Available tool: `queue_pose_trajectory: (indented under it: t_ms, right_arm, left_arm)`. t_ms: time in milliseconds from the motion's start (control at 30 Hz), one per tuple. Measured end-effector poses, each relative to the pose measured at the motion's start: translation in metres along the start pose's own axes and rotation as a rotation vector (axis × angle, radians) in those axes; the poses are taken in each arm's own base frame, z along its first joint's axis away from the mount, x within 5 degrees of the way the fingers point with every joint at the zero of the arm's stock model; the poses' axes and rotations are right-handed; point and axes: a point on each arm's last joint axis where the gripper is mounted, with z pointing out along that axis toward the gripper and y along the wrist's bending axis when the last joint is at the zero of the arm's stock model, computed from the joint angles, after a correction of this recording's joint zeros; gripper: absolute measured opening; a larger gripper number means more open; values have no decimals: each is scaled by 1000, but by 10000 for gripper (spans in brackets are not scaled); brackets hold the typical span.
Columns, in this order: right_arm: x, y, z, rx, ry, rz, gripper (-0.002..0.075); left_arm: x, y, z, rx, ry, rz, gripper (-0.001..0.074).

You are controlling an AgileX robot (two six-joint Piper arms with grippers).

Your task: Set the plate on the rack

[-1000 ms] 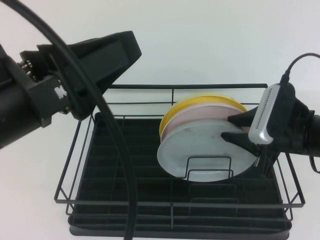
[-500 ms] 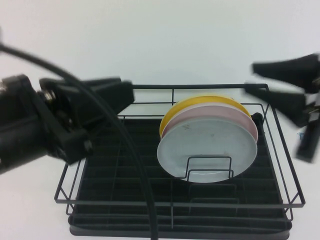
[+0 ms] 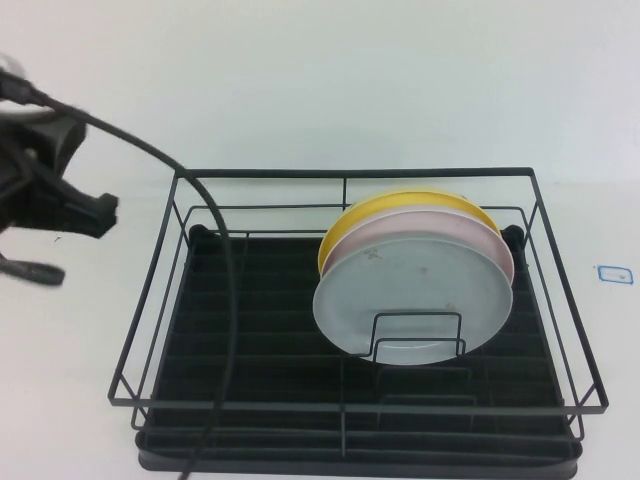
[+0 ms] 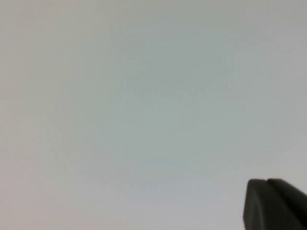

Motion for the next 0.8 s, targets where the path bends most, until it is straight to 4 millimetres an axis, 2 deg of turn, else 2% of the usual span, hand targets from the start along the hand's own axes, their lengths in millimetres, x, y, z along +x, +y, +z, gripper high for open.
queue_pose_trajectory:
  t_ms: [100,233,400,500,800]
  right_arm:
    - [23,8,-18,-9,25,-12,-1]
    - [66,33,-35,-136,75,39,-1]
    - [109,52,-43,-201,196,199,-1]
    - [122,56,-47,-209,238,216,-1]
    - [125,57,-47,-203,246,213,-2]
  left_arm:
    - [34,8,17,-22,132,-12,1]
    - [81,5,28,1,298,-1,1]
    - [115,-1,32,5,399,29,1]
    - [120,0,33,-19,403,33,1]
    - [120,1,34,-14,399,104,1]
